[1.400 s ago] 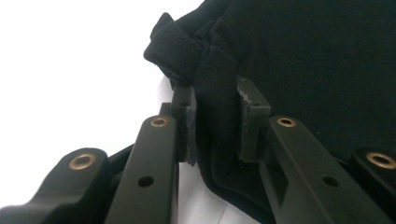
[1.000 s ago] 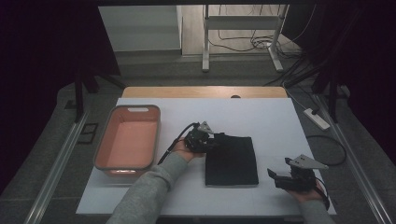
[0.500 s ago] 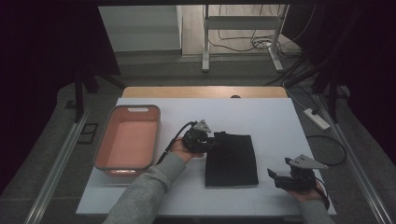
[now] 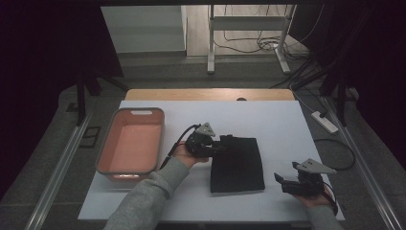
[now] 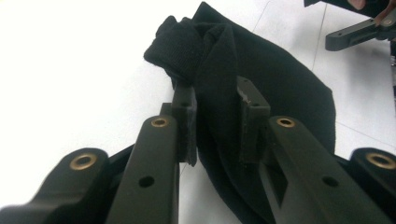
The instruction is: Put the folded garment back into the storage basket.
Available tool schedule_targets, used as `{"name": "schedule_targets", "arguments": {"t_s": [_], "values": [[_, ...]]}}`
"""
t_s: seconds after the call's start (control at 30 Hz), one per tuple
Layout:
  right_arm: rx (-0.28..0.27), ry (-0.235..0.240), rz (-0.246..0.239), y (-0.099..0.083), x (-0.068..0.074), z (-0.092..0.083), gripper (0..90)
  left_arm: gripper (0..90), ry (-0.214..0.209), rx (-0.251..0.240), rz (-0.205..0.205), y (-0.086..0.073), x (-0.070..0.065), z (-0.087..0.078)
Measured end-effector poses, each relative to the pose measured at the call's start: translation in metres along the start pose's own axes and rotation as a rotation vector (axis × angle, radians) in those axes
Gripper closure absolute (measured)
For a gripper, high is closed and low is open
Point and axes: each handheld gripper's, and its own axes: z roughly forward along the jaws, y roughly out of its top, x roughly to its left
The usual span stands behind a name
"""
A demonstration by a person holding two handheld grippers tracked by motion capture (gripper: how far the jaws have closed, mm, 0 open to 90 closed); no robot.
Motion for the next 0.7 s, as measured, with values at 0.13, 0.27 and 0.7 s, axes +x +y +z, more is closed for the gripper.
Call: {"name": "schedule_targets", "arguments": {"t_s": [0.13,0.27,0.7], "values": [[0.001,-0.001,0.0,0.0,0.0,0.0,18.1,73.4,-0.007,-0.015,0.0,0.001,-0.001,-0.004],[0.0,-0.002,0.0,0.0,0.0,0.0,18.1,73.4,-0.009,-0.028,0.008,0.003,-0.003,-0.009],[-0.001,-0.003,0.0,0.0,0.0,-0.001,18.1,73.5,-0.03,-0.077,0.008,0.008,-0.008,-0.024]]}}
